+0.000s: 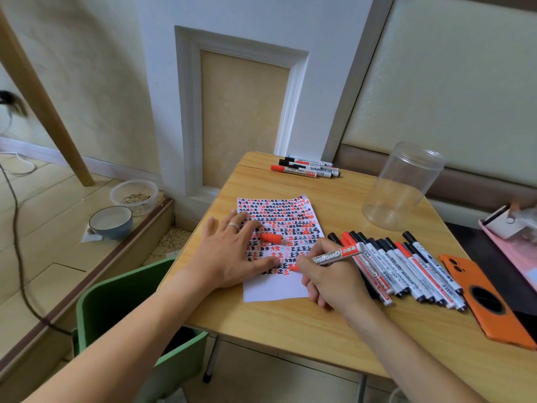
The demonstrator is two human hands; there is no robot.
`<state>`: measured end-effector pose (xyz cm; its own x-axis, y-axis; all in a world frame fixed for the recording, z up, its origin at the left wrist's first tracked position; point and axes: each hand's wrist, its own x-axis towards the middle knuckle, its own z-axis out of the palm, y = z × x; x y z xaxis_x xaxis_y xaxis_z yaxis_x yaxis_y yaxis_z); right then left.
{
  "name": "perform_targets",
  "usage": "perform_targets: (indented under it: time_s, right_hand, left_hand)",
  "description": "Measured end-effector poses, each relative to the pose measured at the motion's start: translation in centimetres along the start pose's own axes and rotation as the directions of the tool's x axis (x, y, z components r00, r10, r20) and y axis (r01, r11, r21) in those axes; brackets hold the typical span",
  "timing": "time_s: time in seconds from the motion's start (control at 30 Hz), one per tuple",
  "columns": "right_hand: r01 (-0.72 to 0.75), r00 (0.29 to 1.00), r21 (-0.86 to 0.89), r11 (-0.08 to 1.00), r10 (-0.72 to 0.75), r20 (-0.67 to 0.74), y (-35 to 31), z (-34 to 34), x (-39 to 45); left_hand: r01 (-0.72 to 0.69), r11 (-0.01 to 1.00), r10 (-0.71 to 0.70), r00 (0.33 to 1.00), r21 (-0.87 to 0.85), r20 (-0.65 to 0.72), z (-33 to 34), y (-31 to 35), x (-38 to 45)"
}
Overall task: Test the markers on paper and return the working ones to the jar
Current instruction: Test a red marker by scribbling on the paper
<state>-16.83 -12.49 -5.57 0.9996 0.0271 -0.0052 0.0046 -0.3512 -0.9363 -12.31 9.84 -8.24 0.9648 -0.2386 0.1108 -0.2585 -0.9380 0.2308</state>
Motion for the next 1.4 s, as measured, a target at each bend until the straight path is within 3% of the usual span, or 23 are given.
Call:
perform_targets:
  time_s: [1.4]
  right_hand:
    - [0.016, 0.999, -0.012, 1.0, -0.016, 0.031, 0.28, 0.03, -0.05]
  left_hand:
    - [-0.004, 1.0, 0.004, 1.0, -0.005, 0.004, -0.19, 0.04, -0.18]
